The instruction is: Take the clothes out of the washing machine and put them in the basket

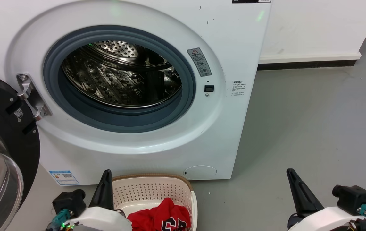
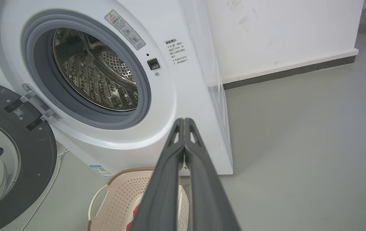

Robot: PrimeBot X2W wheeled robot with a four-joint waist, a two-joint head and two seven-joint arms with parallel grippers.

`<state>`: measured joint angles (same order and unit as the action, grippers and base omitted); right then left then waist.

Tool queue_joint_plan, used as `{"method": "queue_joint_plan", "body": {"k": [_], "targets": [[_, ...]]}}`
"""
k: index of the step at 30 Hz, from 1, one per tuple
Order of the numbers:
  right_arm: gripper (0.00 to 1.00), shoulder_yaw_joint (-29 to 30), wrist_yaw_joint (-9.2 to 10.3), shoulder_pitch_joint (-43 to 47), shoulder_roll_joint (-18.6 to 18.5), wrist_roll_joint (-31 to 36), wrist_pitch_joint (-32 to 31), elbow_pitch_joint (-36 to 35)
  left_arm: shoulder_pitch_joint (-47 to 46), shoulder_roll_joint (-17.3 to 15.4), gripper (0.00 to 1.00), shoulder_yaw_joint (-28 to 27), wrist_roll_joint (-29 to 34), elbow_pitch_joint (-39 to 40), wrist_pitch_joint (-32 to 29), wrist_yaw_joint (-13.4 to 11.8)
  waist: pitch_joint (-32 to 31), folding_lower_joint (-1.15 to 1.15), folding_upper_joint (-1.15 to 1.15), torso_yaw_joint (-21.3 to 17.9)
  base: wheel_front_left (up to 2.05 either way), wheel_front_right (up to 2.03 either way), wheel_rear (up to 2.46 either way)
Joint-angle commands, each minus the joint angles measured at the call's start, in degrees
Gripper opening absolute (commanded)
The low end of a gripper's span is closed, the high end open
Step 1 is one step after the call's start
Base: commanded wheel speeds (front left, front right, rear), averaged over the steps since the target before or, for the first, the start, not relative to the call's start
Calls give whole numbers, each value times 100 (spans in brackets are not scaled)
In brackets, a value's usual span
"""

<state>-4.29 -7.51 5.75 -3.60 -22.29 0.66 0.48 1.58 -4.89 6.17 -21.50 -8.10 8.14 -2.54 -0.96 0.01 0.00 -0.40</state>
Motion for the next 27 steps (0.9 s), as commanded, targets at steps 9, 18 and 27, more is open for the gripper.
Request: {"method": "queue_joint_plan", "body": {"k": [9,18,27], "targets": [[0,76,1,-322,-87,-1097,-26,131,-277,26,0,-211,-1025,-16,-208,154,9,0,0,3,0,0,0],[0,141,1,-444,-118,-1939,-60,286,-348,50,0,-354,-1830,-91,-377,269,19,0,0,6,0,0,0],[0,211,1,-555,-138,-2698,-103,428,-424,73,0,-482,-2562,-158,-531,372,28,0,0,10,0,0,0]]}}
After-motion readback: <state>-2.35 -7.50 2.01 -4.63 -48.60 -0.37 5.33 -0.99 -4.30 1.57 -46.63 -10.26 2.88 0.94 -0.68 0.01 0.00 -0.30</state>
